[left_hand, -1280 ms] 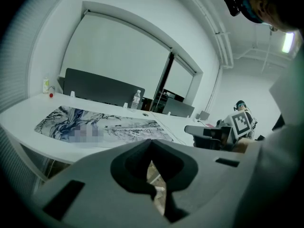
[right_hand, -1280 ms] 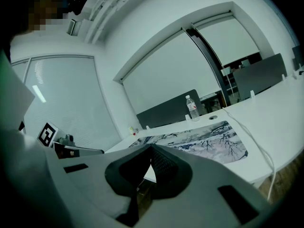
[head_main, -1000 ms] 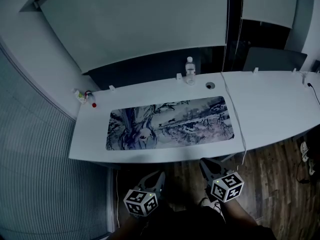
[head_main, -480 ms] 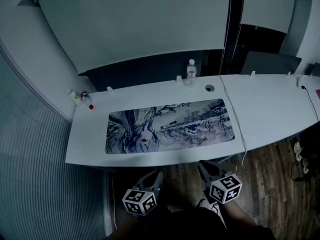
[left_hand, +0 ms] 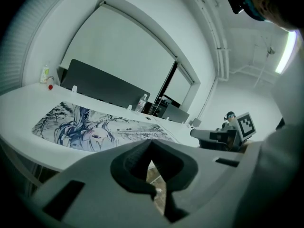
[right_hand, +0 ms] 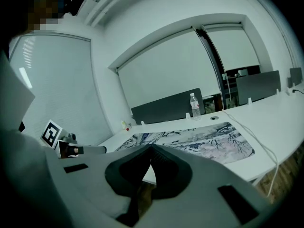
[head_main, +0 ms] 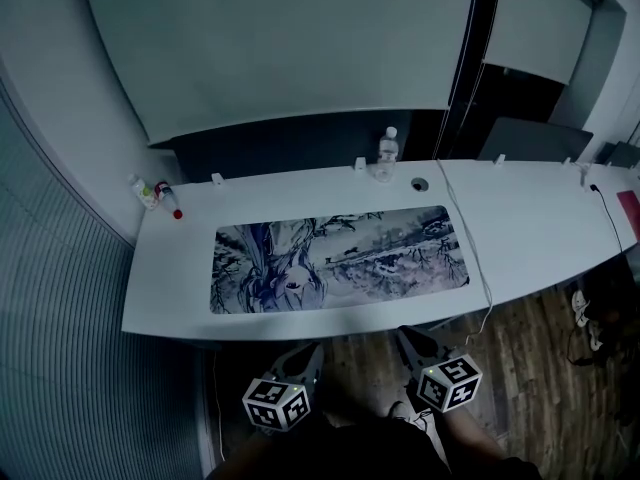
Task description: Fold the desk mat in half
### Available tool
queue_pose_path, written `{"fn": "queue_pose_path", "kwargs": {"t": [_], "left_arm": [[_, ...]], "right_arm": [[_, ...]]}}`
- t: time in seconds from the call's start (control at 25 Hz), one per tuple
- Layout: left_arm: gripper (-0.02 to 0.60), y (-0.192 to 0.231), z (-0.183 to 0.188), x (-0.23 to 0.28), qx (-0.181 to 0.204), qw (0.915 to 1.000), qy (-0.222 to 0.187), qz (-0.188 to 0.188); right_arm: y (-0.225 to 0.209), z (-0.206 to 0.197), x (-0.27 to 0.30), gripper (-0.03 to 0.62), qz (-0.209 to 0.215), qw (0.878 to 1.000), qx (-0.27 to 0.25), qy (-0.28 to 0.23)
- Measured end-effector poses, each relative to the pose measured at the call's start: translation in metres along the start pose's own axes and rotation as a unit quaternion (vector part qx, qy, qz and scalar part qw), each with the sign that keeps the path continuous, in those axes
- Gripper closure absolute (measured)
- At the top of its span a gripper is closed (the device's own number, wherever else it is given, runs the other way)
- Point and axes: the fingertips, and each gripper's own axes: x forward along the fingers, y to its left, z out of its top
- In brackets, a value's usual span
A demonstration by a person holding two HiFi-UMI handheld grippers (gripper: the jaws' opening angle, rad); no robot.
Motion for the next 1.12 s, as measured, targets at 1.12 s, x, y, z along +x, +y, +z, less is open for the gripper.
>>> {"fn": "queue_pose_path", "kwargs": {"t": [1.12], "left_arm": [[0.575, 0.054, 0.007, -0.047, 0.032, 0.9983, 0.024, -0.042]], "right_arm": [[0.073, -0.023, 0.03, 0.572, -0.033, 0.999, 0.025, -0.011]]}}
